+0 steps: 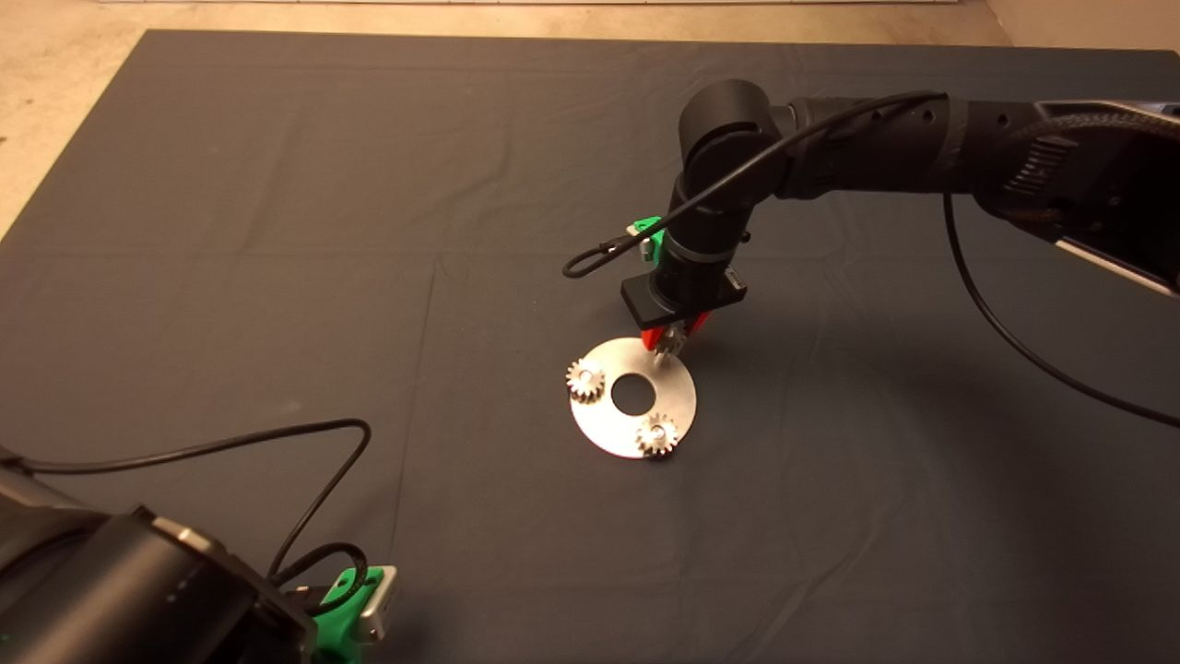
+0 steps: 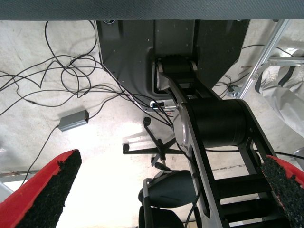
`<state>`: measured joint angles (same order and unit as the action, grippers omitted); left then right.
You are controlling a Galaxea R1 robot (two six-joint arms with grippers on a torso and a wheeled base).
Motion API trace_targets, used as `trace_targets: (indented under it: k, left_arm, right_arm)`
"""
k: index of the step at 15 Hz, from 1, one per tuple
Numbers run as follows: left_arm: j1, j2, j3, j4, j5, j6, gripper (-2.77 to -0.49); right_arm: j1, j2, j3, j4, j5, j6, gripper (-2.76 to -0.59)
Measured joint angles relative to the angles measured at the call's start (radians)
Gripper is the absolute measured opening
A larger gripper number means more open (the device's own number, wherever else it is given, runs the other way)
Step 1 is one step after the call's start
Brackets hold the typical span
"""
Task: Install three planetary gears onto the carrier pins
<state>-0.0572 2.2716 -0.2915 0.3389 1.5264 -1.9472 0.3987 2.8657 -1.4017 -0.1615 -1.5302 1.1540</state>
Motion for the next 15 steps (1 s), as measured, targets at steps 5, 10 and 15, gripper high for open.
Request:
trace_targets:
  k: [5, 10, 15]
  left_arm:
    - [0.0, 0.0, 0.0, 0.0, 0.0, 0.001, -0.49]
    - [0.0, 0.0, 0.0, 0.0, 0.0, 0.001, -0.49]
    - [0.0, 0.0, 0.0, 0.0, 0.0, 0.002, -0.49]
  right_arm:
    - [0.0, -0.001, 0.01, 0.0, 0.0, 0.003, -2.32]
    - [0.0, -0.001, 0.025, 0.0, 0.0, 0.023, -2.32]
    - [-0.002, -0.001, 0.031, 0.0, 0.0, 0.031, -2.32]
